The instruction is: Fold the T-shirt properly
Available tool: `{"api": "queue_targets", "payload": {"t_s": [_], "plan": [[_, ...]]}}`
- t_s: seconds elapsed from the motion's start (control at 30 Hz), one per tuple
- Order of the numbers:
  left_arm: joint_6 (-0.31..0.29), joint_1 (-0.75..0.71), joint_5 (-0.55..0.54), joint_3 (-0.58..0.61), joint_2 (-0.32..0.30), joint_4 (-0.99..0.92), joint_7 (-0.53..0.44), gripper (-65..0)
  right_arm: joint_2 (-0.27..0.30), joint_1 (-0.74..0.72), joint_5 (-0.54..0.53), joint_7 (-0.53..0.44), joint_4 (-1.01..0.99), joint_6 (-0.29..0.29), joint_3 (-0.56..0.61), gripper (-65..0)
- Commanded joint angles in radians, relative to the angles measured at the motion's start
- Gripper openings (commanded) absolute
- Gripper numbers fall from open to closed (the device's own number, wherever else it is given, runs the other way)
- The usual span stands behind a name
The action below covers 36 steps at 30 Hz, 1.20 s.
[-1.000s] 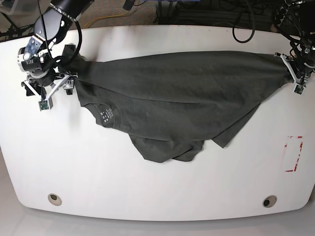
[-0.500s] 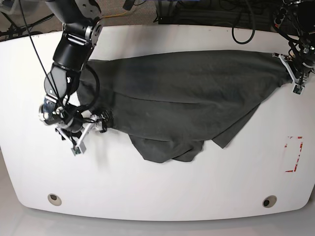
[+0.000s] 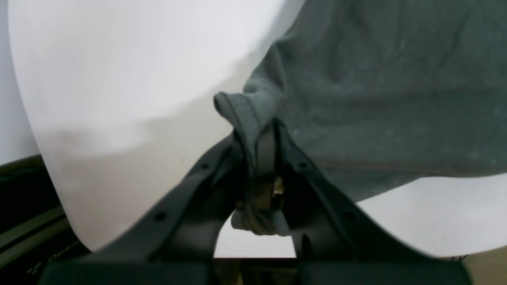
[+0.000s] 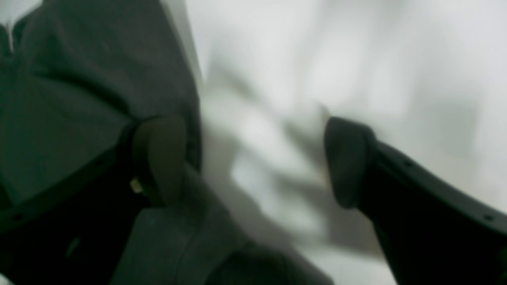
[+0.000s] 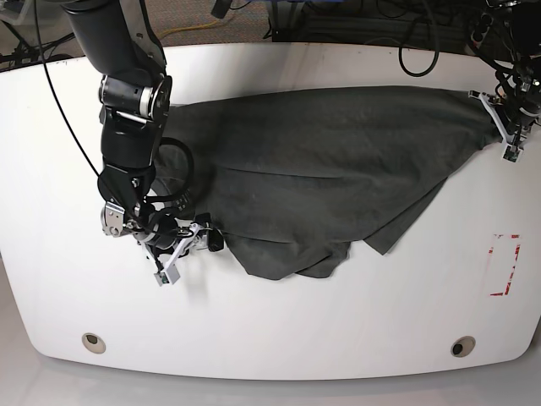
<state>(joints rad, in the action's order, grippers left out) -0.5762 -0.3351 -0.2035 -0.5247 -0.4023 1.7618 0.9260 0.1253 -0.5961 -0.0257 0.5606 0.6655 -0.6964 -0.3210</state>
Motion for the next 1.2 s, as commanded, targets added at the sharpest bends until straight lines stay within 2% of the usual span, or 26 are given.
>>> {"api": "queue_targets", "payload": {"t_s": [0.0,0.2,0.47,0.5,0.7,1.17], "plan": [[0.005,0.004,-0.003,-0.008,-0.017,0.014,-0.014,-64.3,-0.008,-0.041,0.03,-0.052,-0.034,-0.002,0.0,-12.5],[0.005,0.006,-0.003,0.002,-0.017,0.013,-0.014,-64.3,-0.063,-0.037,0.034,-0.055,-0.043,-0.002,0.0,-12.7],[0.006,0.006,-0.003,0.056,-0.017,0.011,-0.014,-64.3,-0.098,-0.034,0.034,-0.023,-0.042,-0.002,0.0,-12.8],[0.006,0.006,-0.003,0.059,-0.017,0.011,-0.014,-64.3,-0.102,-0.034,0.034,-0.023,-0.042,-0.002,0.0,-13.6],[0.006,0.014,-0.003,0.062,-0.017,0.011,-0.014,-64.3,-0.121,-0.034,0.036,-0.017,-0.045,-0.002,0.001,-29.3],[0.006,0.032,-0.003,0.062,-0.02,0.011,-0.014,-64.3,-0.161,-0.034,0.036,-0.023,-0.046,-0.002,0.001,-31.2]]}}
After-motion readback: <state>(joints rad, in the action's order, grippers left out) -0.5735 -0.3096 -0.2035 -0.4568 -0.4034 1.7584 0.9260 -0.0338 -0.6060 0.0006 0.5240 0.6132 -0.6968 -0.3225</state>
